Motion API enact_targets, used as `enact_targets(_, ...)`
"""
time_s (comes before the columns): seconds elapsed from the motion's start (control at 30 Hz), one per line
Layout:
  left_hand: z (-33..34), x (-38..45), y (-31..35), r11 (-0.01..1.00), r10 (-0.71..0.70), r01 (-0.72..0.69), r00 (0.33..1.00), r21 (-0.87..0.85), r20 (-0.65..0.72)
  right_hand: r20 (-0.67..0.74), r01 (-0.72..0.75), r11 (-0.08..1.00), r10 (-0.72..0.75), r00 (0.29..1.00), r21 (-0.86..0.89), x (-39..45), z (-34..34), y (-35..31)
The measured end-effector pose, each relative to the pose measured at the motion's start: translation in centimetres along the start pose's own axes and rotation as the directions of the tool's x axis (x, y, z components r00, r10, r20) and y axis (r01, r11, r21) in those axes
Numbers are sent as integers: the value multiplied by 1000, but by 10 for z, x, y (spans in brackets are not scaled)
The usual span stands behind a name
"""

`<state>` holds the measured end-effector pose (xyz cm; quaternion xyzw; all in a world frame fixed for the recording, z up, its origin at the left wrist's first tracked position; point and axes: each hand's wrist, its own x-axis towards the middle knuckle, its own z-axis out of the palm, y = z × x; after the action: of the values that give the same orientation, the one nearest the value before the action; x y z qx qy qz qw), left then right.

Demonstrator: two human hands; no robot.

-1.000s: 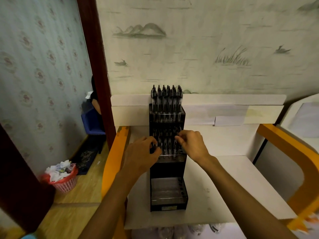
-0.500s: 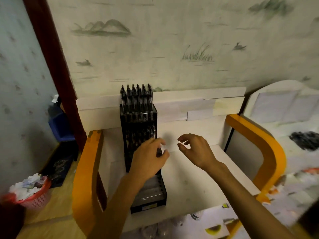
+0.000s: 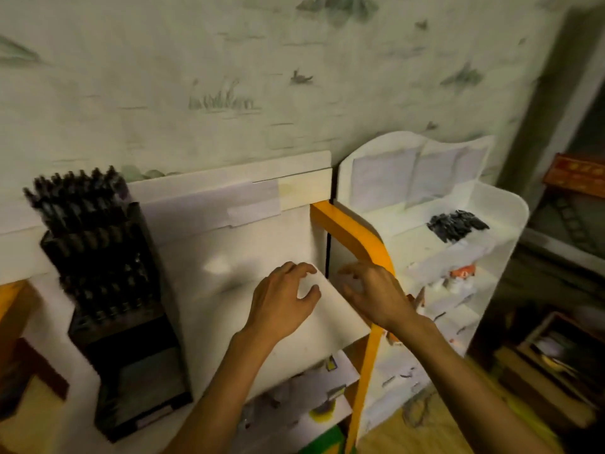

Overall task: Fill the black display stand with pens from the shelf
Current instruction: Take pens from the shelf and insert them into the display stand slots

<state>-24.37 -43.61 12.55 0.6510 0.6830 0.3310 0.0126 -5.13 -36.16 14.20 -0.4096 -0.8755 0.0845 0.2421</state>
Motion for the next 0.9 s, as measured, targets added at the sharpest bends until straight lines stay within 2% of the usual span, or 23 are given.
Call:
enact_targets(0.07, 28, 13, 32, 999, 35, -34, 999, -20, 26, -1, 3, 1000, -3, 1000, -19, -15, -19, 40)
enact_targets(0.2, 84, 42, 104, 995, 96, -94, 994, -42, 48, 0, -109, 993, 109, 994, -38, -35, -54, 126)
enact_targets(0.4, 157, 83, 185, 994, 97, -95, 994, -45, 46, -14, -191, 980, 191, 982, -51, -53, -100, 237)
enact_targets(0.67, 236, 140, 228, 998, 55, -57, 989, 15, 136, 10, -250, 968, 250, 968, -17, -43, -105, 346)
enact_targets(0.9, 318, 221, 234, 1000, 7, -9, 988, 11, 153, 63, -256, 967, 256, 965, -17, 17, -89, 438)
